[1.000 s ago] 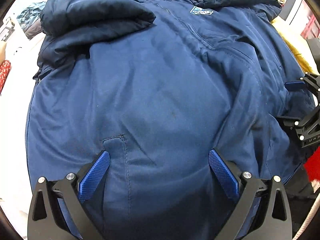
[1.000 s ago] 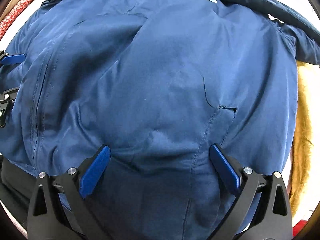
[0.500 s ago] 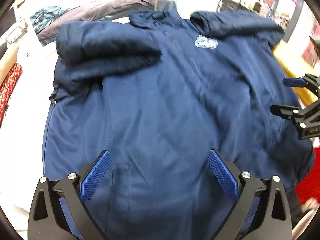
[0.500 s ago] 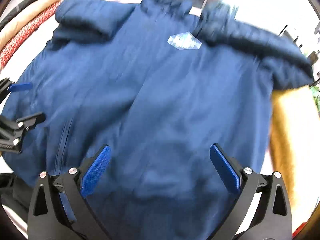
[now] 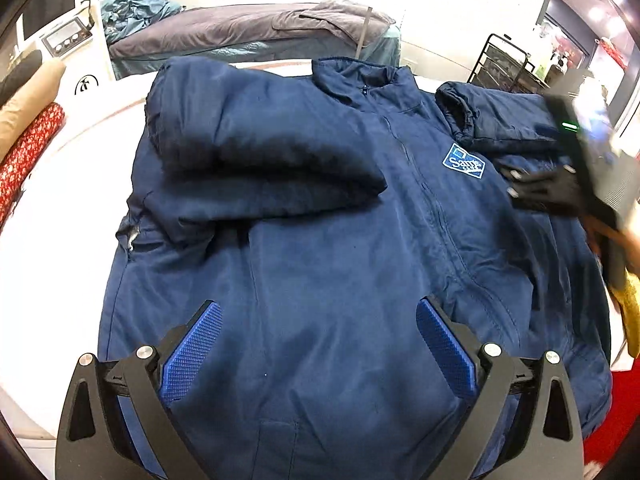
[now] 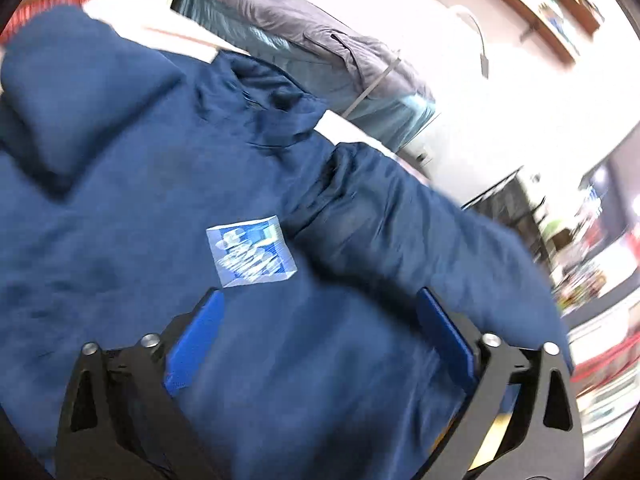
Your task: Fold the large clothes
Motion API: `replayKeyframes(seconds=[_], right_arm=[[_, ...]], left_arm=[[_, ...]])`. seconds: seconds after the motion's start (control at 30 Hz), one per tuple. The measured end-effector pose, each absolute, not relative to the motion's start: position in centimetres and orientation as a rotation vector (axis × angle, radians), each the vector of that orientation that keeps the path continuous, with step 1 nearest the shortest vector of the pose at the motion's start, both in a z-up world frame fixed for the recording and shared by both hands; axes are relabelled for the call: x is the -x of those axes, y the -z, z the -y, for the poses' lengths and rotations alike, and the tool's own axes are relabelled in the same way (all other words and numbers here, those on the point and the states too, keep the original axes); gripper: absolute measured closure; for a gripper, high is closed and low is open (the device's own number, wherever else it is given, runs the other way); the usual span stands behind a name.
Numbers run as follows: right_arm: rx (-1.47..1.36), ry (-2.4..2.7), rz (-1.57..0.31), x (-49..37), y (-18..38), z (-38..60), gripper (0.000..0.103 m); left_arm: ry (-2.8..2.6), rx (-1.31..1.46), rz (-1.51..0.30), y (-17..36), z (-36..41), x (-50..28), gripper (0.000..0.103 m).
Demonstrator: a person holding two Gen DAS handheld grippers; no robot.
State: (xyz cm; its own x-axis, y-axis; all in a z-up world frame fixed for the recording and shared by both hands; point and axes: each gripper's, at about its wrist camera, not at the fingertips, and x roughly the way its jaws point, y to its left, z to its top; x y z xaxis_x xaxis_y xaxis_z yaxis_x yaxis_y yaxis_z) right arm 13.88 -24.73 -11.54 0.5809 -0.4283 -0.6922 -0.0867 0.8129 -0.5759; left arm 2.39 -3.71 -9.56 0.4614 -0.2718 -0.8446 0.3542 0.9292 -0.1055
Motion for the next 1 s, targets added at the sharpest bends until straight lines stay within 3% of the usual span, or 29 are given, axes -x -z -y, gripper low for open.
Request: replayKeyframes(seconds=[0.07, 0.23, 0.3, 0.37, 0.5, 0.57, 0.63, 0.67, 0.73, 0.83, 1.0], right_arm=[[0.674, 0.259, -0.99, -16.1, 13.5, 25.7, 0.033], [0.725, 0.338, -1.016, -18.6, 15.8, 27.9, 0.044], [0.687, 0.347, -1.011, -18.8, 15.4, 28.6, 0.052], [0.662, 0.351, -1.004, -19.1, 15.2, 29.0, 0.069], [0.563, 0.349, -0.967, -18.5, 13.6, 29.6, 0.081], [0.486, 0.339, -0.957, -18.3, 12.5, 29.9, 0.083], [0.407, 0.319, -0.945, -18.0, 11.4, 30.3, 0.083], [0.364, 0.294, -0.937, -17.8, 10.8, 30.4, 0.083], [0.297, 0.241, -0.916, -17.4, 9.6, 30.2, 0.084], [0.258, 0.19, -0.875, -16.5, 8.0, 28.4, 0.084], [0.134, 0.05, -0.823, -17.3, 4.9, 24.0, 0.084]], left_arm=[[0.374, -0.098, -1.014, 9.6, 3.7, -2.7, 0.007], [0.338, 0.007, -0.968, 8.6, 2.8, -6.1, 0.007], [0.304, 0.036, -0.928, 8.0, 2.9, -8.1, 0.007], [0.256, 0.036, -0.889, 7.6, 3.2, -10.3, 0.007], [0.205, 0.058, -0.865, 7.9, 3.7, -14.1, 0.007], [0.174, 0.069, -0.877, 8.6, 3.8, -15.4, 0.021], [0.157, 0.131, -0.905, 8.9, 3.2, -16.5, 0.051], [0.164, 0.16, -0.907, 8.9, 2.9, -16.7, 0.057], [0.17, 0.242, -0.894, 8.2, 1.3, -16.8, 0.081], [0.145, 0.311, -0.829, 6.2, -1.5, -15.9, 0.091], [-0.003, 0.362, -0.672, 1.2, -9.1, -13.0, 0.091]])
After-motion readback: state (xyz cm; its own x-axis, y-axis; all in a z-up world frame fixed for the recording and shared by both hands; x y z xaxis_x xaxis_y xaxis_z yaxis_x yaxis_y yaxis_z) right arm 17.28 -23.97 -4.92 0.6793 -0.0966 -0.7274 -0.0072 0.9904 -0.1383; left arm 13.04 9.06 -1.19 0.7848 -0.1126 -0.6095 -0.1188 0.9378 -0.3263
